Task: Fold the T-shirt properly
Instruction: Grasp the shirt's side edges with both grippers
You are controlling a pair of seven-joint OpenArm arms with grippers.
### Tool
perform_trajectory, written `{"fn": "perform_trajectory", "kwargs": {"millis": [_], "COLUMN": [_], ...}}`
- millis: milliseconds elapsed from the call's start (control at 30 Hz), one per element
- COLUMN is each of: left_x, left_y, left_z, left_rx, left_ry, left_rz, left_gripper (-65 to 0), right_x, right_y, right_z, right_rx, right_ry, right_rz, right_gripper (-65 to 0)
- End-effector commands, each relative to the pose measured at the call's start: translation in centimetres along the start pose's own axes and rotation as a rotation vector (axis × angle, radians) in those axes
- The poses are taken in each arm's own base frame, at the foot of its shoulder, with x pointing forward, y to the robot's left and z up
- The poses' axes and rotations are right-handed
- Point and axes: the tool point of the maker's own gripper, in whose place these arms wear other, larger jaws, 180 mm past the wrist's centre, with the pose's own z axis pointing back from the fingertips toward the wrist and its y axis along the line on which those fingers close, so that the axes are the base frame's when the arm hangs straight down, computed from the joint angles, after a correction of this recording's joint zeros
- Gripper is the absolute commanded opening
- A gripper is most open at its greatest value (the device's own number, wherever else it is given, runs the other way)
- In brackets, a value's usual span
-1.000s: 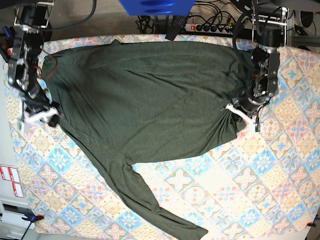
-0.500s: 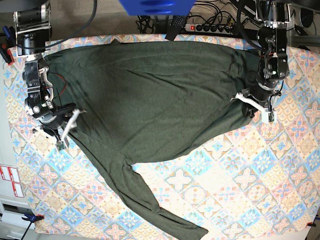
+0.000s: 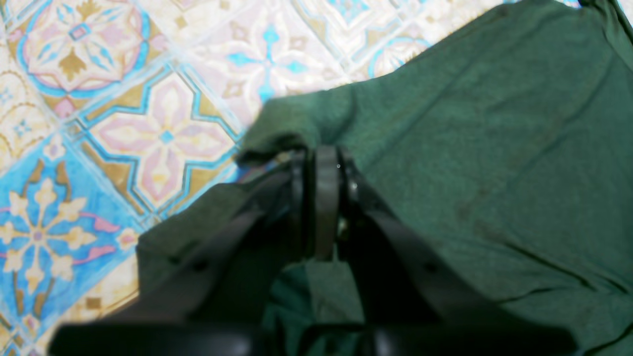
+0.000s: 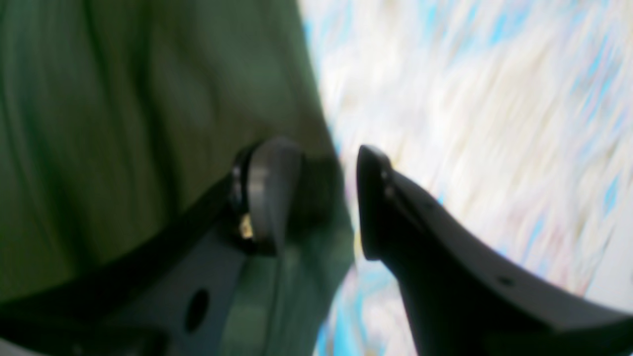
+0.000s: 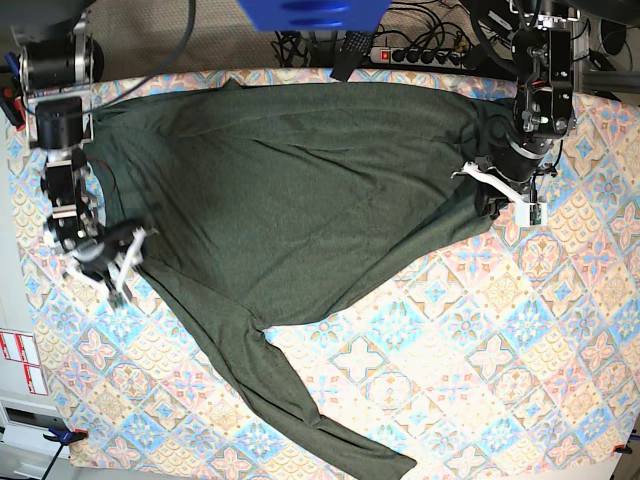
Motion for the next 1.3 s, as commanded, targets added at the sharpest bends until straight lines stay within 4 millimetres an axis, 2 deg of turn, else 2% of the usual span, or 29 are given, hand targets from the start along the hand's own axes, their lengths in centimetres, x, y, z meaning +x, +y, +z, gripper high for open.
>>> {"fn": "perform_trajectory", "kwargs": {"millis": [0, 100, 333, 500, 1033, 1200, 1267], "left_x": [1.5, 1.0, 0.7, 0.7, 0.7, 0.7, 0.7], "left_y": [0.0, 0.0, 0.0, 0.0, 0.0, 0.0, 0.0], "left_z": [0.2, 0.3, 0.5, 0.5, 0.4, 0.4, 0.4], "left_rx": [-0.007, -0.006, -0.004, -0.004, -0.004, -0.005, -0.005], "left_ry": [-0.045, -0.036, -0.03, -0.03, -0.03, -0.031, -0.031], "left_rz": [-0.016, -0.013, -0.012, -0.012, -0.01, -0.009, -0.009], "left_gripper": [-65.0, -65.0, -65.0, -65.0, -65.0, -65.0, -65.0], "right_x": [1.2, 0.5, 2.5, 2.3, -1.2, -1.5, -1.6], "right_y": [-0.8, -0.3, -1.6, -2.1, -2.2, 1.1, 1.7], "right_z": [0.2, -0.4, -1.4, -1.7, -2.5, -3.9, -4.2], "right_rx": [-0.009, 0.009, 0.002, -0.004, -0.001, 0.053, 0.063], "right_ry": [-0.033, -0.028, -0.066, -0.077, -0.042, -0.05, -0.046], "right_rz": [0.005, 0.009, 0.013, -0.008, -0.069, -0.115, -0.122], "right_gripper": [-42.1, -42.1, -42.1, -42.1, -41.8, -41.8, -42.1]}}
